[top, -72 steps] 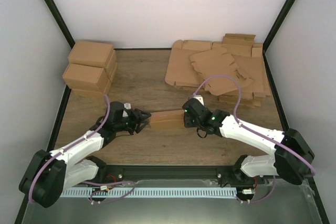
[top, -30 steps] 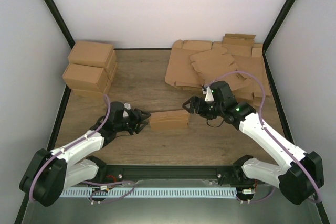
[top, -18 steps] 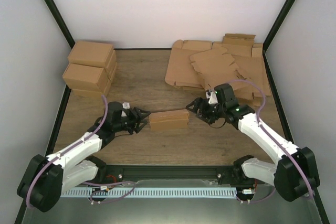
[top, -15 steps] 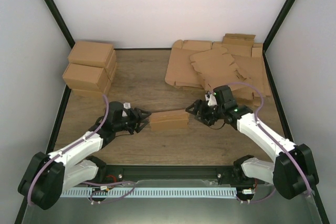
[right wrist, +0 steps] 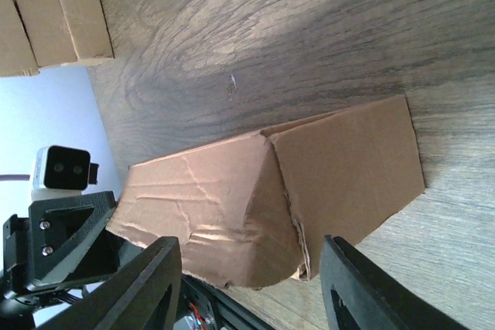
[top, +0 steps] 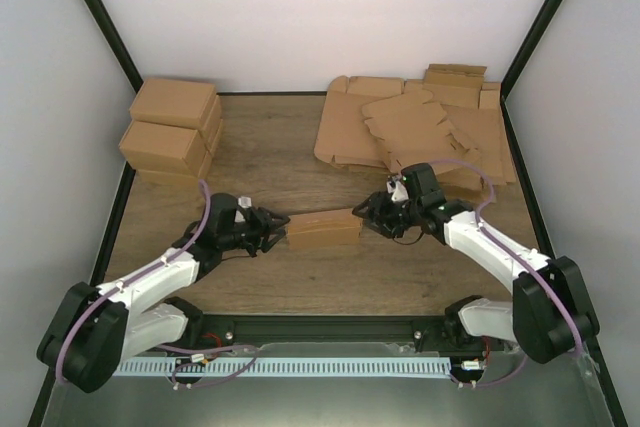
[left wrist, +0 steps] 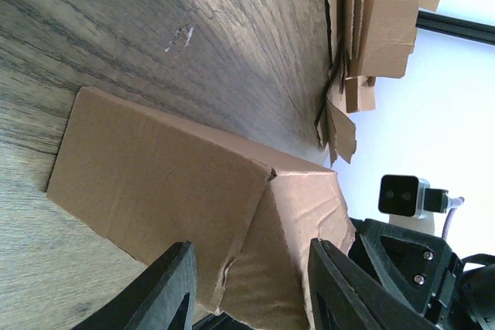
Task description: Fold the paper box
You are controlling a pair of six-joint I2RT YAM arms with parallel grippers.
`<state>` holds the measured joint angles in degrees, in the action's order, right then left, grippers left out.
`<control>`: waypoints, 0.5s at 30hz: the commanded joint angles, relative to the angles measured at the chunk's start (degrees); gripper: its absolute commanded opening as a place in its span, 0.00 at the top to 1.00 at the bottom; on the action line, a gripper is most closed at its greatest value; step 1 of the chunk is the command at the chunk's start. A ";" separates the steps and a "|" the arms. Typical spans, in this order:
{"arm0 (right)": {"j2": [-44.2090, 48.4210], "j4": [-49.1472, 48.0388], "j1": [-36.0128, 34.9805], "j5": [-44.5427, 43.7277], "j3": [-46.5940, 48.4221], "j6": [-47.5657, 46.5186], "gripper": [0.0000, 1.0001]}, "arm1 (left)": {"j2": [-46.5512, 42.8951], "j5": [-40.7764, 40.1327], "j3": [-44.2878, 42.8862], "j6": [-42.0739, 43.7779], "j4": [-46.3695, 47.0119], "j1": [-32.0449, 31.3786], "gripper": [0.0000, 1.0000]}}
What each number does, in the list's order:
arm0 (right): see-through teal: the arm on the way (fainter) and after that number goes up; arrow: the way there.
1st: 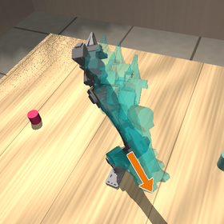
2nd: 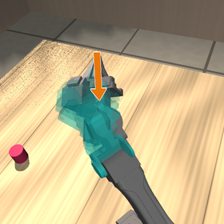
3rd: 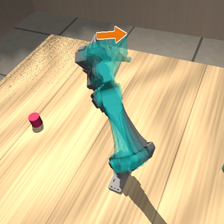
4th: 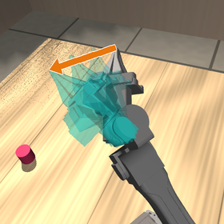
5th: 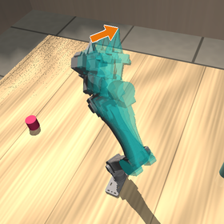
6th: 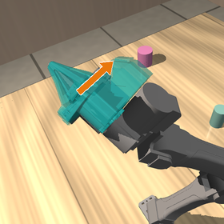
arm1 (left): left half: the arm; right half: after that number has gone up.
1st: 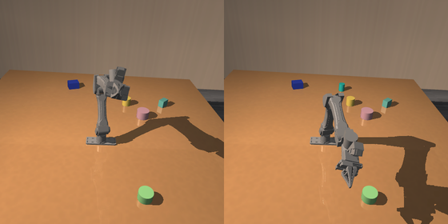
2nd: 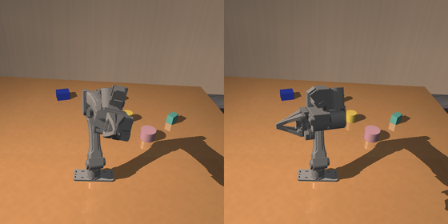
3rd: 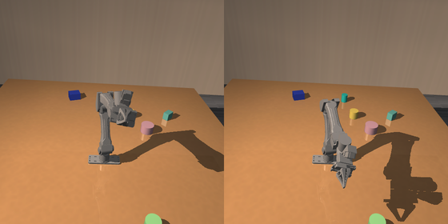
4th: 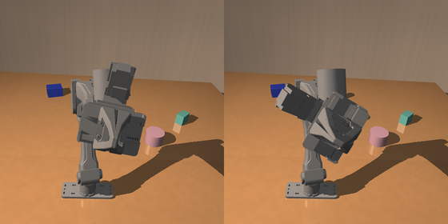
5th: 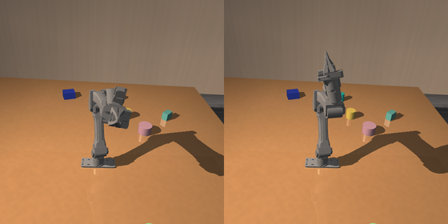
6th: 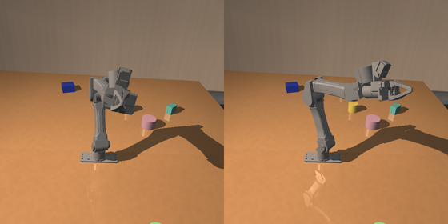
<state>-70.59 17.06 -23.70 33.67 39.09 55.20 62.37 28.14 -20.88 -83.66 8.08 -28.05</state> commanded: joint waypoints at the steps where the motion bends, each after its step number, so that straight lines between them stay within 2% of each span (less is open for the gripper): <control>1: -0.97 -0.91 0.30 0.08 -0.72 0.46 0.51 | 0.77 0.33 0.05 0.14 1.50 -0.16 0.58; 8: -2.40 -1.84 0.32 0.96 -2.24 0.54 0.58 | 2.14 0.19 -0.18 0.73 1.59 -0.25 0.62; 15: -3.22 -2.51 0.32 0.40 -3.10 0.44 0.64 | 4.60 0.34 -0.12 1.58 2.16 -0.42 0.71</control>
<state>-72.60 14.52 -23.68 34.33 36.58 55.37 65.12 28.42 -20.88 -82.89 9.98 -28.05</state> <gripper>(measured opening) 0.389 0.311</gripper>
